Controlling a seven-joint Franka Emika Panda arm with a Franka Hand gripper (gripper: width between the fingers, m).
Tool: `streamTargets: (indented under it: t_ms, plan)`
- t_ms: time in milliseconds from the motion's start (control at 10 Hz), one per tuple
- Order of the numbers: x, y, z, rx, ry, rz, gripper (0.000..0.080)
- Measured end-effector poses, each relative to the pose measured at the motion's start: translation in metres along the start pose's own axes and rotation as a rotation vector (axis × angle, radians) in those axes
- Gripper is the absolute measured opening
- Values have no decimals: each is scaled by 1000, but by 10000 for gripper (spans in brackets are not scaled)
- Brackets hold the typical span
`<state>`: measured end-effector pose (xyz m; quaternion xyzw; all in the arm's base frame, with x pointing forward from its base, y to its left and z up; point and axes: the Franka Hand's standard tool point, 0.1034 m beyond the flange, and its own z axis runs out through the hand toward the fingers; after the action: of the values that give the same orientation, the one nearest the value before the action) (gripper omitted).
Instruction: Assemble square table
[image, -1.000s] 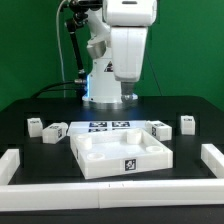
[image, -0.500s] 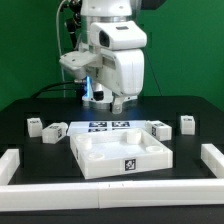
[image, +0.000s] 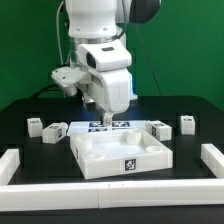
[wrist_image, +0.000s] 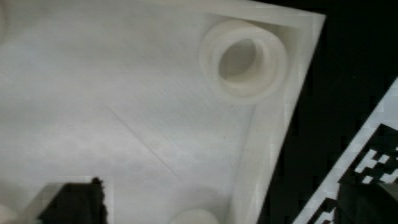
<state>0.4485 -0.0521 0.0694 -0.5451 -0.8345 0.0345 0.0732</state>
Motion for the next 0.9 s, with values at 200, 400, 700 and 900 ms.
streamTargets:
  t_ms: [200, 400, 700, 900]
  plan:
    - [-1, -5, 10, -32, 6, 34, 650]
    - [12, -26, 35, -25, 44, 99, 650]
    - [14, -31, 58, 8, 67, 115, 650]
    - [13, -32, 66, 1, 65, 126, 650]
